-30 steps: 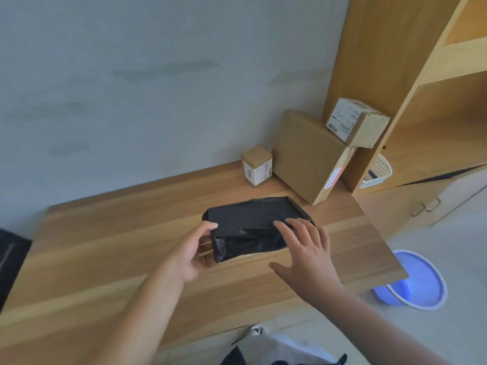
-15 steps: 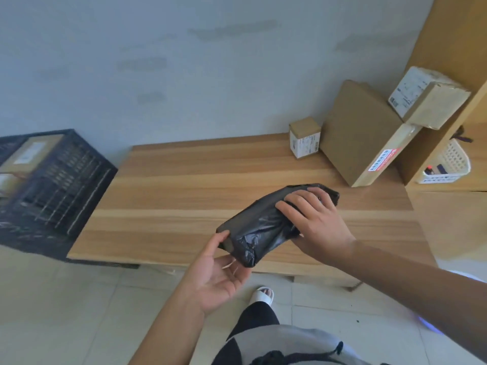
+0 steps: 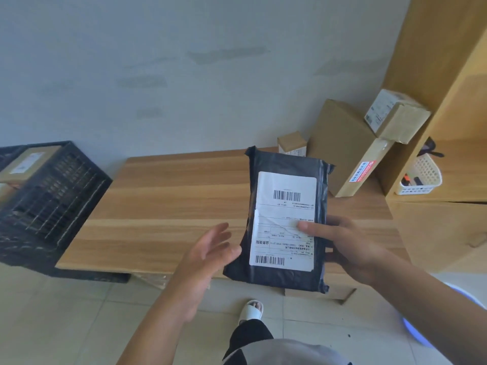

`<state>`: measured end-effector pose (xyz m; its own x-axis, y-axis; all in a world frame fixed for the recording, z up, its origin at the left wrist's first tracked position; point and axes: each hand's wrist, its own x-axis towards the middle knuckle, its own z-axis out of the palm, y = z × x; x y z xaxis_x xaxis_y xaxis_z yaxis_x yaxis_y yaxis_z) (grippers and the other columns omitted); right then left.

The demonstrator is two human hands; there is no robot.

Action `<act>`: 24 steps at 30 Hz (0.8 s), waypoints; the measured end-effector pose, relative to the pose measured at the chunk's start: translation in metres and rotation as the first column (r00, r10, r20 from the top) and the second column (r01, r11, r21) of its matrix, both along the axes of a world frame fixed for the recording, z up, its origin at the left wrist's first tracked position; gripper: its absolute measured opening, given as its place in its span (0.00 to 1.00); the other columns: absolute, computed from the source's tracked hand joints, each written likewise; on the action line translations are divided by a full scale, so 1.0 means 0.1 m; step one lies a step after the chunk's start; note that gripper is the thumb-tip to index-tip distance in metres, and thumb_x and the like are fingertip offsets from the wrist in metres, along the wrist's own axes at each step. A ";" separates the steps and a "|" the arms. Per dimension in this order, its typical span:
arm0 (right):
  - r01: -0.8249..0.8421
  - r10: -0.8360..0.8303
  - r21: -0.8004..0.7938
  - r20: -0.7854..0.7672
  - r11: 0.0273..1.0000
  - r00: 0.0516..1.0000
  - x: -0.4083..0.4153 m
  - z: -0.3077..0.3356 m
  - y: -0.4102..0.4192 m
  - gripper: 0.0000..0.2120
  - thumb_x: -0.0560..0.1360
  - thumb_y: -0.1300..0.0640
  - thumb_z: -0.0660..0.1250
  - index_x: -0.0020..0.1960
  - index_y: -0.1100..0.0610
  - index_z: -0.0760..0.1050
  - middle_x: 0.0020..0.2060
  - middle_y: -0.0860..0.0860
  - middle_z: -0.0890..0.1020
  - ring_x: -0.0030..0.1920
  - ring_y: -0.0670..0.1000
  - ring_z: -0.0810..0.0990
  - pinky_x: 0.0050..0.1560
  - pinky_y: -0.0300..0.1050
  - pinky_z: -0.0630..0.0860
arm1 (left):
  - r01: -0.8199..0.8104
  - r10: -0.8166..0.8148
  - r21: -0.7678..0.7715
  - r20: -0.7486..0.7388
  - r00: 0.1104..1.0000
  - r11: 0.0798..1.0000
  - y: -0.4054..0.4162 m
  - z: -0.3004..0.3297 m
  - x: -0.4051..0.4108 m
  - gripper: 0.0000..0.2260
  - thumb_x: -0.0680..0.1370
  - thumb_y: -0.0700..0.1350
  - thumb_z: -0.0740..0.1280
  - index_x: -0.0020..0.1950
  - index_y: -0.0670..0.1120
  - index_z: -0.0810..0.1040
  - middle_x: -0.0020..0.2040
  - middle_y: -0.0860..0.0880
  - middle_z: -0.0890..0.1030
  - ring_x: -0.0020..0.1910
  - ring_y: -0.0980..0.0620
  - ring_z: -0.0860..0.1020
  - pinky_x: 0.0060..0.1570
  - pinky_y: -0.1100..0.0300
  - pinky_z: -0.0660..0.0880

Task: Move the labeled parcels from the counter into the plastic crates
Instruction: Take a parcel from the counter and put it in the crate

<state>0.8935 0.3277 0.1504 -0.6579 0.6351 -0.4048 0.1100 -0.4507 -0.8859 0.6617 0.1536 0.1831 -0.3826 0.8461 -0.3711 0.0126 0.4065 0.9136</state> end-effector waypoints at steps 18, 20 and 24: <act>0.037 -0.401 0.648 0.425 0.761 0.811 0.40 -0.06 -0.38 0.43 0.68 0.43 0.81 0.76 0.47 0.63 0.70 0.48 0.67 0.68 0.52 0.71 0.65 0.53 0.73 | 0.196 -0.287 -0.230 -0.488 0.825 0.953 0.28 0.05 0.33 0.23 0.66 0.45 0.83 0.57 0.61 0.81 0.49 0.66 0.86 0.47 0.65 0.84 0.40 0.71 0.76; -0.199 -0.348 0.890 0.354 0.409 0.868 0.39 -0.10 -0.49 0.39 0.71 0.45 0.79 0.77 0.48 0.66 0.72 0.49 0.69 0.73 0.56 0.68 0.73 0.60 0.69 | 0.176 -0.353 -0.326 -0.629 0.692 0.929 0.28 0.05 0.35 0.23 0.66 0.49 0.80 0.58 0.61 0.80 0.48 0.65 0.85 0.46 0.64 0.83 0.42 0.64 0.78; -0.695 -0.131 0.718 0.693 0.041 0.709 0.20 0.01 -0.41 0.45 0.76 0.41 0.73 0.83 0.46 0.51 0.81 0.49 0.59 0.83 0.57 0.49 0.82 0.63 0.42 | 0.242 -0.525 -0.467 -0.729 0.440 0.851 0.28 0.13 0.48 0.20 0.68 0.53 0.76 0.59 0.60 0.77 0.49 0.59 0.84 0.47 0.55 0.82 0.44 0.55 0.79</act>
